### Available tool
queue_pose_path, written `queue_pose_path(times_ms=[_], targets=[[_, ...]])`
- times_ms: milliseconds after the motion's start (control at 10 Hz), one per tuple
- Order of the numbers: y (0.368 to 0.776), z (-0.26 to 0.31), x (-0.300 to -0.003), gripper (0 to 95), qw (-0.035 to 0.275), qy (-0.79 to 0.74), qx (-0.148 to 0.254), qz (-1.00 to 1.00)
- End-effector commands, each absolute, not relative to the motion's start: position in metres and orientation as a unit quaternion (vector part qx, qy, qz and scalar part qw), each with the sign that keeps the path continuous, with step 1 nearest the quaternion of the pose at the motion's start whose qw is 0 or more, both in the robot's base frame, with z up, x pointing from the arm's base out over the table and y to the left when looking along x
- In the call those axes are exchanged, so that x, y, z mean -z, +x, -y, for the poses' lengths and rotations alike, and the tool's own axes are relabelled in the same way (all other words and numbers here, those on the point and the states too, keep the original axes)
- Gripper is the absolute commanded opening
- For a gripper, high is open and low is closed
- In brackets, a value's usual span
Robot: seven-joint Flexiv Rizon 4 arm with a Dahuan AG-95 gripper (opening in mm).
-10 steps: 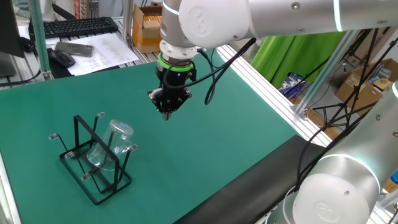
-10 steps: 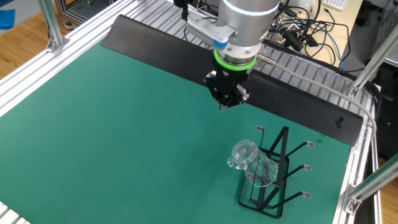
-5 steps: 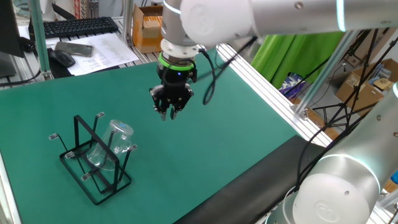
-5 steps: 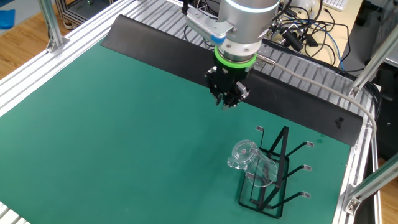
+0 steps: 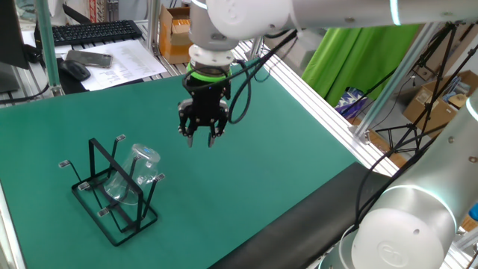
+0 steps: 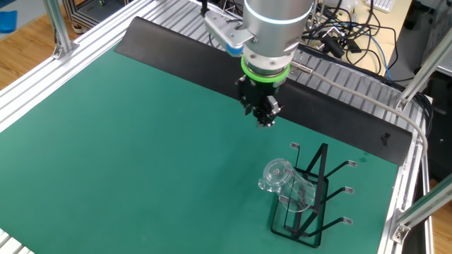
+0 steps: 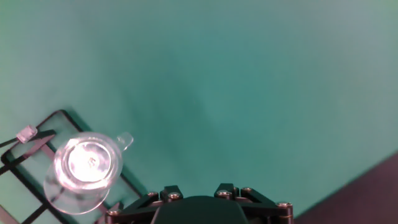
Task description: Take the cup off the cup rack
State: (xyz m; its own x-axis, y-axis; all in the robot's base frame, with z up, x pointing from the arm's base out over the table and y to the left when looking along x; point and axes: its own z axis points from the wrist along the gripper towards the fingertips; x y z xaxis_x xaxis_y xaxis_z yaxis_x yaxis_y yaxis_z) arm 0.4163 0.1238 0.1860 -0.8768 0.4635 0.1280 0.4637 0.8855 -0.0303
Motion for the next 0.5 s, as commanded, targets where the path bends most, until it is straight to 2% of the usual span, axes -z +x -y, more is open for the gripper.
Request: queue_pose_path(times_ms=[100, 300, 500], targets=[[0.400, -0.139, -0.186, 38.0, 0.065, -0.282, -0.001, 0.957], [0.393, -0.155, -0.188, 38.0, 0.067, -0.321, 0.002, 0.945], [0.392, -0.171, -0.193, 38.0, 0.077, -0.363, 0.024, 0.928]])
